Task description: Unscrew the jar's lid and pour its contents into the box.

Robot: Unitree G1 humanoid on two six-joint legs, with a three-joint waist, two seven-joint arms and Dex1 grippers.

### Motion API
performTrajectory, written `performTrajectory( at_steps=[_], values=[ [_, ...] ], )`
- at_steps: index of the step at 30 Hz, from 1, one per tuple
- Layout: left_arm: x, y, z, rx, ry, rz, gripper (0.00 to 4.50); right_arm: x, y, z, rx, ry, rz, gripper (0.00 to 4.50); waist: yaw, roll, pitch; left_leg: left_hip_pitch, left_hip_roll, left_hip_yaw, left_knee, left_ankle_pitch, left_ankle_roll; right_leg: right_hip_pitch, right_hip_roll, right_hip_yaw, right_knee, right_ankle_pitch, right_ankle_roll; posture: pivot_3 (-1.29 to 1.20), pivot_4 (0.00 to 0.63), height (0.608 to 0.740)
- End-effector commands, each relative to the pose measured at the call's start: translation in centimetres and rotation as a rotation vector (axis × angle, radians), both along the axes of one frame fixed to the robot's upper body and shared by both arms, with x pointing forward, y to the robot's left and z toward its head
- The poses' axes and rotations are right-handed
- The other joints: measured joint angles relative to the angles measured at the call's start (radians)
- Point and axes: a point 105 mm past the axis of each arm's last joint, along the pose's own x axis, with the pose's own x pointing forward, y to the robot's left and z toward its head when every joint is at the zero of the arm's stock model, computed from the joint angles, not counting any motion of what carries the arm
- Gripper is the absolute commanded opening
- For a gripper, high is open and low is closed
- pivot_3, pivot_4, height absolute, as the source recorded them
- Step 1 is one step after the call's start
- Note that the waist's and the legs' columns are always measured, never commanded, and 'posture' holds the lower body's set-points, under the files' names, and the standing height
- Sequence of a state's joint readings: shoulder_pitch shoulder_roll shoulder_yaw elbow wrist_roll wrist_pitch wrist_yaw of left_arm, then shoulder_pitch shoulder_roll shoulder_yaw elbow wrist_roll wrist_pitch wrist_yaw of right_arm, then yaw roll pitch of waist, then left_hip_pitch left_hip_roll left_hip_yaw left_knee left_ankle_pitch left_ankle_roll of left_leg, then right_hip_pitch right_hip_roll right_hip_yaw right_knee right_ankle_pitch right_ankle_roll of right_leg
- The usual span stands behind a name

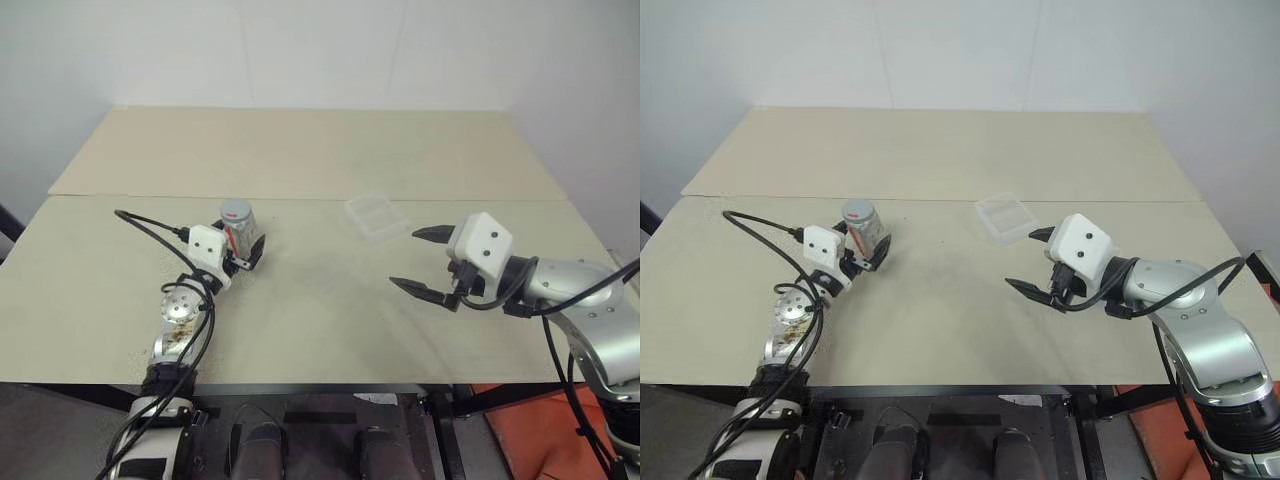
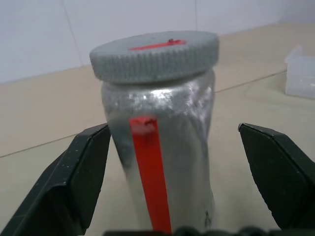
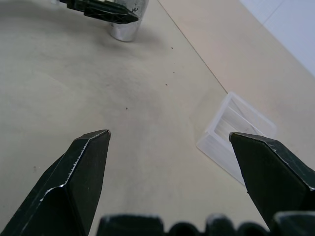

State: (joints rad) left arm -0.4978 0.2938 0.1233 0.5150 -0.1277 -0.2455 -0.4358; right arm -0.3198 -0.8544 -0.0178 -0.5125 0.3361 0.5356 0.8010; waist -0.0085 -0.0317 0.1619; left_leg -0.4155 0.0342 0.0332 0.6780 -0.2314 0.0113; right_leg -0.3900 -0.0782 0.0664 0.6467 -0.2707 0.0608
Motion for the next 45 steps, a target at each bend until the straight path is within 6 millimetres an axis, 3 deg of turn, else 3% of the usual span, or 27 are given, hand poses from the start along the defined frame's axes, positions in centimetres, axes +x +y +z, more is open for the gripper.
performTrajectory(
  at_steps=[1, 5, 6, 8, 14, 23, 34, 45],
  values=[
    [0.3, 0.0, 1.0, -0.025, -0.040, -0.004, 4.48, -0.2, 0.1, 1.2, 0.001, -0.059, -0.007, 4.50, -0.003, 0.000, 0.000, 0.000, 0.000, 0.000, 0.000, 0.000, 0.000, 0.000, 0.000, 0.000, 0.000, 0.000, 0.000, 0.00, 0.150, 0.740],
    [0.4, 0.3, 0.9, -0.045, -0.033, 0.001, 4.48, -0.2, 0.1, 1.1, -0.002, -0.055, -0.008, 4.50, -0.004, 0.000, 0.000, 0.000, 0.000, 0.000, 0.000, 0.000, 0.000, 0.000, 0.000, 0.000, 0.000, 0.000, 0.000, 0.00, 0.150, 0.740],
    [0.3, 0.3, 0.8, -0.041, -0.035, 0.000, 4.30, -0.2, 0.1, 1.1, -0.004, -0.055, -0.008, 4.50, -0.003, 0.000, 0.000, 0.000, 0.000, 0.000, 0.000, 0.000, 0.000, 0.000, 0.000, 0.000, 0.000, 0.000, 0.000, 0.00, 0.150, 0.740],
    [0.2, 0.5, 1.0, -0.061, -0.046, 0.015, 3.89, -0.2, 0.1, 1.0, -0.006, -0.055, -0.011, 4.50, -0.003, 0.000, 0.000, 0.000, 0.000, 0.000, 0.000, 0.000, 0.000, 0.000, 0.000, 0.000, 0.000, 0.000, 0.000, 0.00, 0.150, 0.740],
    [0.0, 0.7, 1.0, -0.086, -0.048, 0.014, 1.98, -0.2, 0.1, 0.8, -0.013, -0.055, -0.014, 4.50, -0.003, 0.000, 0.000, 0.000, 0.000, 0.000, 0.000, 0.000, 0.000, 0.000, 0.000, 0.000, 0.000, 0.000, 0.000, 0.00, 0.150, 0.740],
    [0.3, 0.0, 1.5, -0.074, -0.058, 0.003, 1.93, 0.6, 0.4, 1.0, 0.002, -0.083, -0.012, 4.50, -0.003, 0.000, 0.000, 0.000, 0.000, 0.000, 0.000, 0.000, 0.000, 0.000, 0.000, 0.000, 0.000, 0.000, 0.000, 0.00, 0.150, 0.740],
    [-0.3, 0.9, 1.3, -0.001, -0.040, 0.013, 1.93, 1.1, 1.6, 0.4, 0.026, -0.086, 0.013, 4.50, -0.003, 0.000, 0.000, 0.000, 0.000, 0.000, 0.000, 0.000, 0.000, 0.000, 0.000, 0.000, 0.000, 0.000, 0.000, 0.00, 0.150, 0.740],
    [-2.8, 0.0, 2.7, 0.060, -0.085, -0.058, 1.93, 1.2, 2.6, 0.9, 0.074, -0.057, 0.056, 4.50, -0.005, 0.000, 0.000, 0.000, 0.000, -0.002, 0.000, 0.000, 0.000, -0.001, 0.000, 0.000, 0.000, 0.000, 0.000, 0.00, 0.150, 0.740]
  ],
)
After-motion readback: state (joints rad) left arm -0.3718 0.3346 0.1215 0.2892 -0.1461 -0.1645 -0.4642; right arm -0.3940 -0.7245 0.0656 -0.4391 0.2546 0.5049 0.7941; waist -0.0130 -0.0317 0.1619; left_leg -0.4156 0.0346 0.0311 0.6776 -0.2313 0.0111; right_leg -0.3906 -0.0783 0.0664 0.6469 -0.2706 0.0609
